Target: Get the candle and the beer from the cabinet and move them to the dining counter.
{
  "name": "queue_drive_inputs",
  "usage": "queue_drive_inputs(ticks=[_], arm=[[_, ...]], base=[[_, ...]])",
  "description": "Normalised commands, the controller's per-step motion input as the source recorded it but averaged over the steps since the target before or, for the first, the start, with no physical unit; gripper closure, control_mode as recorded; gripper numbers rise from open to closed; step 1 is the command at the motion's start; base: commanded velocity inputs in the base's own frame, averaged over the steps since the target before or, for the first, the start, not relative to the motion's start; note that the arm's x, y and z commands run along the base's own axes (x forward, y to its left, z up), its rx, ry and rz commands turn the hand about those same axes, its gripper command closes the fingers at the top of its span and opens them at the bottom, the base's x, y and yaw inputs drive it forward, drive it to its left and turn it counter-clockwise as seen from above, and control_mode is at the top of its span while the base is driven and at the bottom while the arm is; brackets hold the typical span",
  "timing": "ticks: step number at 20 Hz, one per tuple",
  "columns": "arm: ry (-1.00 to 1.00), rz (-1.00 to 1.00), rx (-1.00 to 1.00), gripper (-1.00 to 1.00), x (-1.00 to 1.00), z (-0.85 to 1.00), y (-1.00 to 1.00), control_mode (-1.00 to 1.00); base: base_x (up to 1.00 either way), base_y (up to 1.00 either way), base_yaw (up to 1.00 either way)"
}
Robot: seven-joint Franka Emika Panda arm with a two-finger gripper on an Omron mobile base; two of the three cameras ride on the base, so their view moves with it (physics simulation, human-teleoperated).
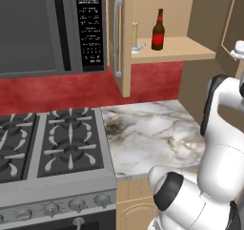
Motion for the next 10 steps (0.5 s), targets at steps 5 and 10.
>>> queue_drive_inputs(ticks=[5,10], arm=[[0.00,0.01,-0.02,-1.00,-0.29,0.00,0.24,-1.00],[0.00,0.04,-0.05,-1.00,-0.55,0.00,0.70,-1.00]], base=[[0.00,0.00,0.00],[0.00,0.00,0.00]])
